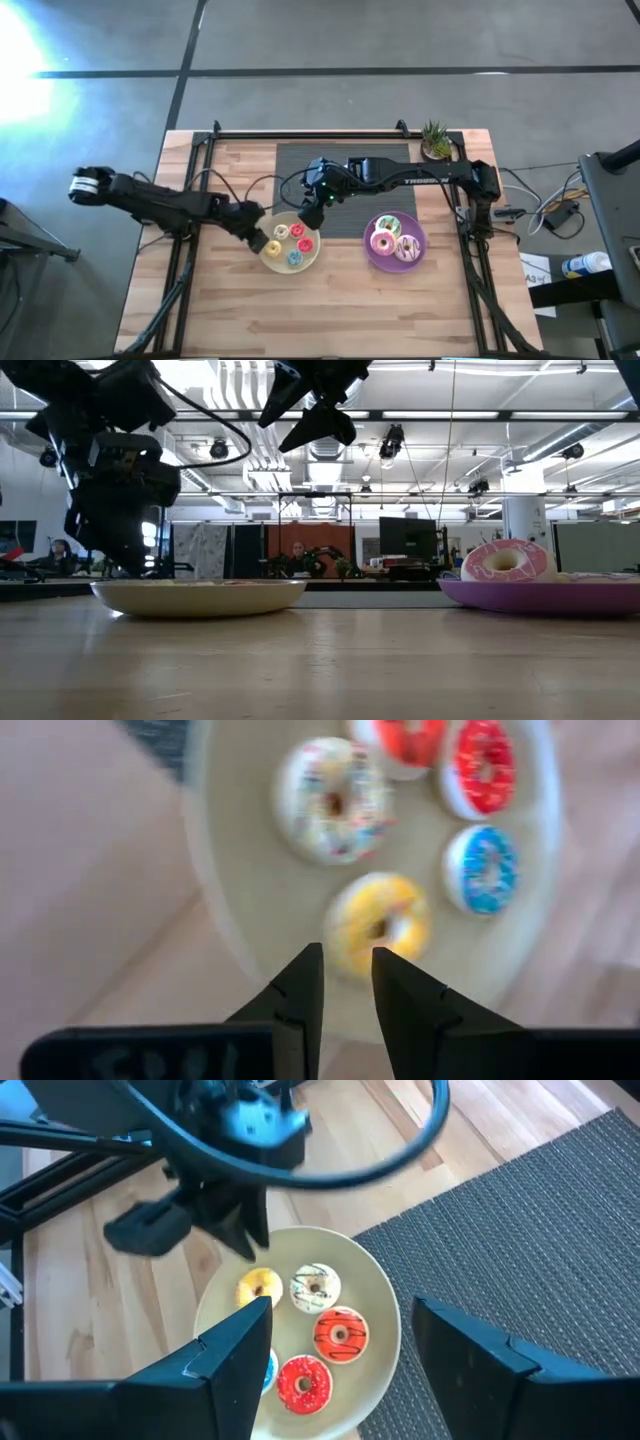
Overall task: Pick & Place donuts
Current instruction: Put the small yellow donut on the white plate, then return to Home Position
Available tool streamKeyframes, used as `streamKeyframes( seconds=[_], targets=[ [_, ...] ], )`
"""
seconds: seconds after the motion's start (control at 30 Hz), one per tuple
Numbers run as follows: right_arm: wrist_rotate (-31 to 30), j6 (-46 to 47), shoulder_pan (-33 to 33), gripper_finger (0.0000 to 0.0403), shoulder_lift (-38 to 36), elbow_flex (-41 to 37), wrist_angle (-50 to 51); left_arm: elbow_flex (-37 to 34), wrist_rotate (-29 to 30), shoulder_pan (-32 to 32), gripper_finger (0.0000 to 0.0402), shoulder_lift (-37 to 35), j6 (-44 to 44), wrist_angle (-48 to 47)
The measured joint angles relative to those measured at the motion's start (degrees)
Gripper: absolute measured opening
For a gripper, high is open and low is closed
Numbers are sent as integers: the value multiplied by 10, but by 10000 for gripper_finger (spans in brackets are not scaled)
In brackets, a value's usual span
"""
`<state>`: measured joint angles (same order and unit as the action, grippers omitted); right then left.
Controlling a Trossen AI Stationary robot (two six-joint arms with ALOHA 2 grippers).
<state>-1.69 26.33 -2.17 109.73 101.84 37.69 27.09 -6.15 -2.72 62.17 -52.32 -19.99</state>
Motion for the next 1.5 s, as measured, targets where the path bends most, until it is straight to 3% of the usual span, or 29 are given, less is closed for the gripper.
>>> streamKeyframes(
  seconds=[0.23, 0.43, 0.57, 0.77, 0.9, 1.03, 1.13, 1.23, 1.3, 1.5],
  targets=[
    [0, -13, 0, 231, -2, 0, 46, 2, 70, 0, 63, -86, 10, -113],
    [0, -77, 19, 230, -22, -15, 66, 10, 73, -1, 63, -177, 61, -40],
    [-11, -65, 35, 229, -67, -82, 61, 10, 72, -1, 63, -227, 88, -15],
    [-149, 26, 79, 216, -222, -251, 56, 9, 121, -1, 63, -271, 111, -44],
    [-257, 126, 120, 209, -346, -347, 121, 9, 144, 0, 63, -287, 140, -60],
    [-269, 221, 143, 205, -465, -411, 139, 9, 144, 0, 63, -293, 91, -48],
    [-266, 346, 156, 206, -540, -457, 117, 9, 129, 0, 62, -293, 124, -32],
    [-269, 368, 176, 205, -599, -504, 56, 9, 74, 0, 62, -295, 174, 23],
    [-266, 303, 189, 205, -627, -540, -27, 9, 35, -1, 62, -295, 191, 68],
    [-225, 60, 209, 205, -659, -701, -492, 7, 13, -1, 62, -295, 193, 98]
  ],
)
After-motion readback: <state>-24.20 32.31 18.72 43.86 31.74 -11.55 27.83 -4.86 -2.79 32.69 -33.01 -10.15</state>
